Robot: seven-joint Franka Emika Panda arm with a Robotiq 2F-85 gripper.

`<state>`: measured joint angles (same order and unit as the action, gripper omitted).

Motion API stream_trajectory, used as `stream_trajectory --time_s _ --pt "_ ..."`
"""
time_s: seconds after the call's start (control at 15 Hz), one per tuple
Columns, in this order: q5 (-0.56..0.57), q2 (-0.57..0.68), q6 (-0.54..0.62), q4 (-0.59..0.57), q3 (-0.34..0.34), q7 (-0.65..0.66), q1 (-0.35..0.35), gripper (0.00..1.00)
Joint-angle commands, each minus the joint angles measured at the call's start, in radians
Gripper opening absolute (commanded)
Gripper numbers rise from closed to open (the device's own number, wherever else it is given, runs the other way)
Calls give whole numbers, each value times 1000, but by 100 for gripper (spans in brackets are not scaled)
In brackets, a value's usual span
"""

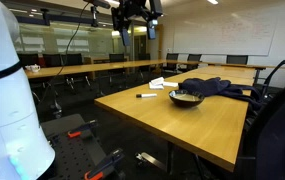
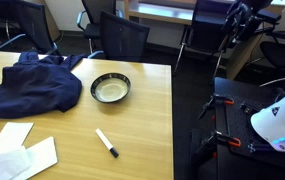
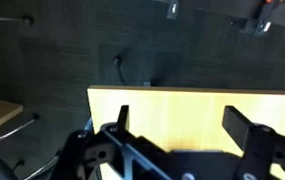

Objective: Put the marker in the bowl

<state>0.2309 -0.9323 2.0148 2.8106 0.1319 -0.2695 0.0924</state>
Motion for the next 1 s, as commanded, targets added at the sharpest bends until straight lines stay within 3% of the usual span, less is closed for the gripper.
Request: stream_trajectory --time_s 0.0,0.33,0.47,0.67,0.93 --pt "6 2 -6 10 7 6 -9 100" --pt "6 7 -6 21 7 6 -9 100" --pt "-27 44 21 13 -13 75 -15 100" --pt "-99 164 167 4 -107 330 -20 100" --pt "-217 447 359 -83 -277 661 -57 100"
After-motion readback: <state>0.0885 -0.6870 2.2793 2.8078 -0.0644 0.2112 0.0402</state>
